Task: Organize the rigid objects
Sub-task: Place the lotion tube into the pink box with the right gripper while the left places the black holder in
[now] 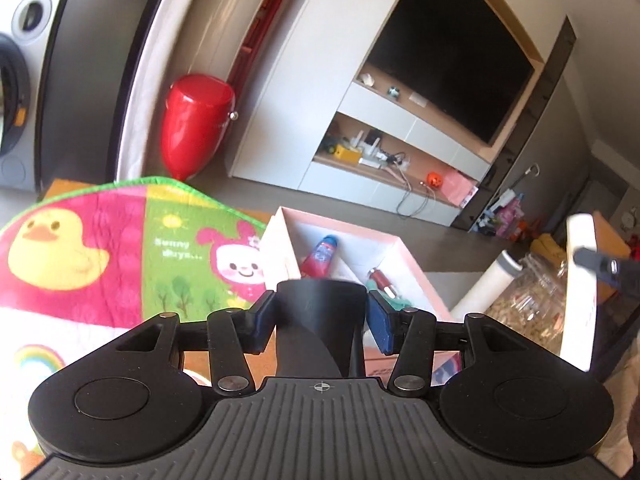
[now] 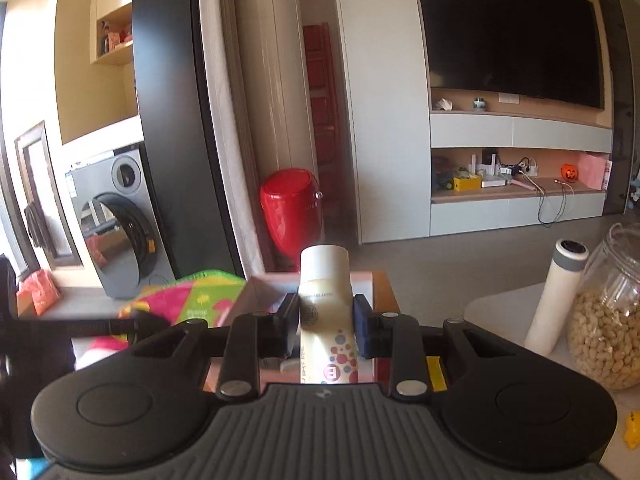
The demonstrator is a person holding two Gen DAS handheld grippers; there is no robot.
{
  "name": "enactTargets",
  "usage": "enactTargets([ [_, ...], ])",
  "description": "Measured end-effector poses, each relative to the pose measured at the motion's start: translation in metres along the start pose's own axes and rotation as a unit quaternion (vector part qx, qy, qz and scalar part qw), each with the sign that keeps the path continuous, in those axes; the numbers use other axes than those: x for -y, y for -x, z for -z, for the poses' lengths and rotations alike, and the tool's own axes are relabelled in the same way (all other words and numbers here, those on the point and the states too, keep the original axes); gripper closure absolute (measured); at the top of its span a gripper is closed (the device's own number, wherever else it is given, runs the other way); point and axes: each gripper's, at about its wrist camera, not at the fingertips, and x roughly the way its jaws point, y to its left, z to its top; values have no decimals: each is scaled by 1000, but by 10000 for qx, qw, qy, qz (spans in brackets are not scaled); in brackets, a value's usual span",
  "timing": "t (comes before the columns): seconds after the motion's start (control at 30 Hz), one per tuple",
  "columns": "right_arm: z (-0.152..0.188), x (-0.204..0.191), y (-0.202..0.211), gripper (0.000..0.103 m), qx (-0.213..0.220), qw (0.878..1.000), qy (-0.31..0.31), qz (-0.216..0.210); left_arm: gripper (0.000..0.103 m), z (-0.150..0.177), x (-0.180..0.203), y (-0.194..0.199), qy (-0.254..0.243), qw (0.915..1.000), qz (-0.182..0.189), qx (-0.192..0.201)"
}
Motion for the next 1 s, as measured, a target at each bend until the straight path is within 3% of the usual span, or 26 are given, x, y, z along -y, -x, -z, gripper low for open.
enactTargets([
  [0.1, -34, -7, -14, 75, 141, 9998, -117, -32, 51, -12, 3, -14, 235, 9990, 372, 17],
  [0.2, -50, -13, -27, 75, 222, 9997, -50, 96, 50, -18, 10, -30, 187, 9990, 412, -49],
  [0.47, -70, -5, -100, 75, -170, 9993, -345, -1, 50, -45, 37, -69, 149, 9949, 995, -23],
  [0.53, -66, 1, -128, 73, -541, 9970, -509, -222, 51, -41, 41, -99, -253, 9972, 588, -393],
  [0.6, -52, 12, -169, 63, -1172, 9903, -597, -447, 51, -31, 39, -128, -530, 9942, 238, -903],
  [0.67, -34, 20, -192, 63, -1409, 9875, -685, -178, 51, -21, 33, -136, -605, 9943, 239, -842],
  [0.8, -1, 27, -186, 63, -1112, 9931, -383, 38, 51, -10, 38, -118, -1101, 9936, 147, -200],
  [0.9, 18, 26, -166, 62, -871, 9958, 8, 290, 51, -6, 34, -87, -1150, 9932, 135, 90],
  [1.0, 40, 19, -135, 43, -458, 9966, 477, 498, 51, 0, 15, -54, -970, 9953, 56, 5],
])
